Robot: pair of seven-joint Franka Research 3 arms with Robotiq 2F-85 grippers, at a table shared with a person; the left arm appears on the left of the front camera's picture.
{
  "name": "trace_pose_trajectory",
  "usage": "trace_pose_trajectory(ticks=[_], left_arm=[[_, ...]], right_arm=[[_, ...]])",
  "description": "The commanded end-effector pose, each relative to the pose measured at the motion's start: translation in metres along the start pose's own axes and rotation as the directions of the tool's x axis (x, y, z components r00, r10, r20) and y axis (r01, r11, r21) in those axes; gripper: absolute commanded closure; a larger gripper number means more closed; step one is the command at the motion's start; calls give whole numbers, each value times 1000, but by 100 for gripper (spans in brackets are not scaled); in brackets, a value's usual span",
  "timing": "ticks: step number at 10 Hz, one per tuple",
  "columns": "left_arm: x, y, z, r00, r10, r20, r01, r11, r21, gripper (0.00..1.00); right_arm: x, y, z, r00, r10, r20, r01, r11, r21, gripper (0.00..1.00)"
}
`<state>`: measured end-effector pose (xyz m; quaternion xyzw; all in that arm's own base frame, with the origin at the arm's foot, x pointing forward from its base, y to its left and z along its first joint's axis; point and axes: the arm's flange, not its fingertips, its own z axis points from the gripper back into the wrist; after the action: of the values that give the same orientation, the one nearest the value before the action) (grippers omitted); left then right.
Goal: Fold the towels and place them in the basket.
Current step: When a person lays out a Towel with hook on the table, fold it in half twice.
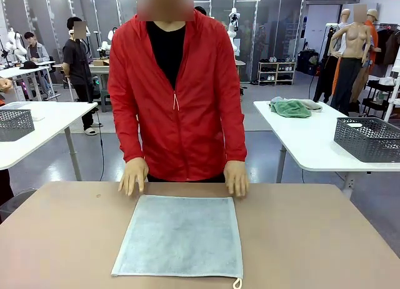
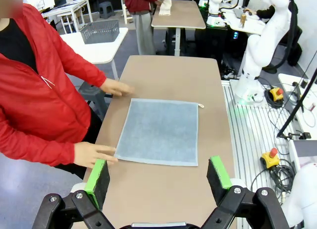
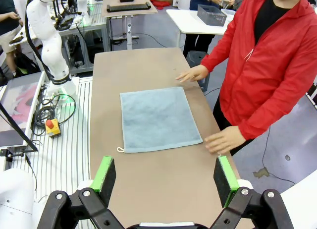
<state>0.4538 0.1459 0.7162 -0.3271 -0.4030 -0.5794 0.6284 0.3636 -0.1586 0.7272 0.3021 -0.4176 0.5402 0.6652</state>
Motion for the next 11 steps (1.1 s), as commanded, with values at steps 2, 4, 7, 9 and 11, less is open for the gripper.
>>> trace_pose_trajectory(ticks=[2,4,7,9,11], left_arm=[[0,0,0,1000,-2,2,2,1000,-2,0],[0,0,0,1000,-2,2,2,1000,-2,0],[0,0,0,1000,-2,2,2,1000,-2,0],[0,0,0,1000,-2,2,2,1000,-2,0],[0,0,0,1000,0,0,0,1000,0,0]], right_arm=[[2,1,-1,1000,4,11,-4,1000,3,0],[2,1,-1,1000,4,11,-4,1000,3,0],[2,1,-1,1000,4,11,-4,1000,3,0],[2,1,-1,1000,4,11,-4,1000,3,0],[0,0,0,1000,0,0,0,1000,0,0]])
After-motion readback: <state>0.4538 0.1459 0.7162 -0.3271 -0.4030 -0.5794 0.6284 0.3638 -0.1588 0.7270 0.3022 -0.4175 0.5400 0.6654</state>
